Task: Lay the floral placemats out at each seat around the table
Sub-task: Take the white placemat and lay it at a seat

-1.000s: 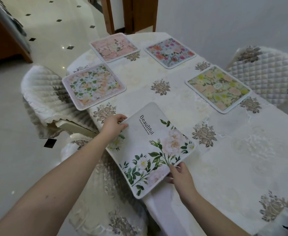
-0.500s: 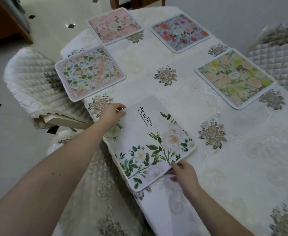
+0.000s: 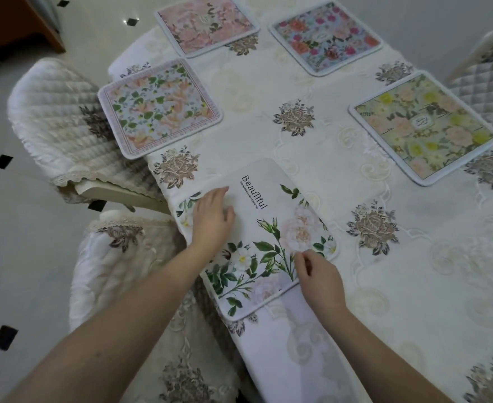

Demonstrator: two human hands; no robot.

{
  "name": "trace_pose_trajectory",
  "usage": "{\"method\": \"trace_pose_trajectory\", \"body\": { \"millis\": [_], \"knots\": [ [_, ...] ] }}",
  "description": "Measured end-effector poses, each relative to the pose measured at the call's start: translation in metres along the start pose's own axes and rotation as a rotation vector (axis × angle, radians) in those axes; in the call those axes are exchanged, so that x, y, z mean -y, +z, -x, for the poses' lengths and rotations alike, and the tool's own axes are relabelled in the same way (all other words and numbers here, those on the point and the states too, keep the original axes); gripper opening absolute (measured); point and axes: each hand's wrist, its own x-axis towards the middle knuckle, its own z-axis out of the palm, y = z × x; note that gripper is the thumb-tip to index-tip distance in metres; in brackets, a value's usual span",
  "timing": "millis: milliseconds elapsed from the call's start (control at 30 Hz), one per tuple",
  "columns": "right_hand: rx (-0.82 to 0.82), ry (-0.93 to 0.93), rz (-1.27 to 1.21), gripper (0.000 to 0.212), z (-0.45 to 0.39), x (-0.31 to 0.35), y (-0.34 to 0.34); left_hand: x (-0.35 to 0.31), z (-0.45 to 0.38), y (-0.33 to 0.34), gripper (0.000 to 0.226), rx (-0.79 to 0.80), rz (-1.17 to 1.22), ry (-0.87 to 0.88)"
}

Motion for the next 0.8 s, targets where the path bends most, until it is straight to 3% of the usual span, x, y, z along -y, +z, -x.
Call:
{"method": "trace_pose_trajectory", "body": {
  "millis": [100, 300, 800],
  "knots": [
    [-0.016, -0.28, 0.05, 0.02, -0.016, 0.015, 0.017, -0.014, 0.054, 0.029, 0.05, 0.006, -0.084, 0.047],
    [0.121, -0.557, 0.481, 0.054, -0.022, 0.016, 0.059, -0.031, 0.129, 0.075, 0.057, 0.075, -0.286, 0.021],
    [0.077, -0.459, 0.551, 0.058, -0.067, -0.039, 0.011, -0.013, 0.135, 0.065, 0.072, 0.08, -0.365, -0.106]
  ]
}}
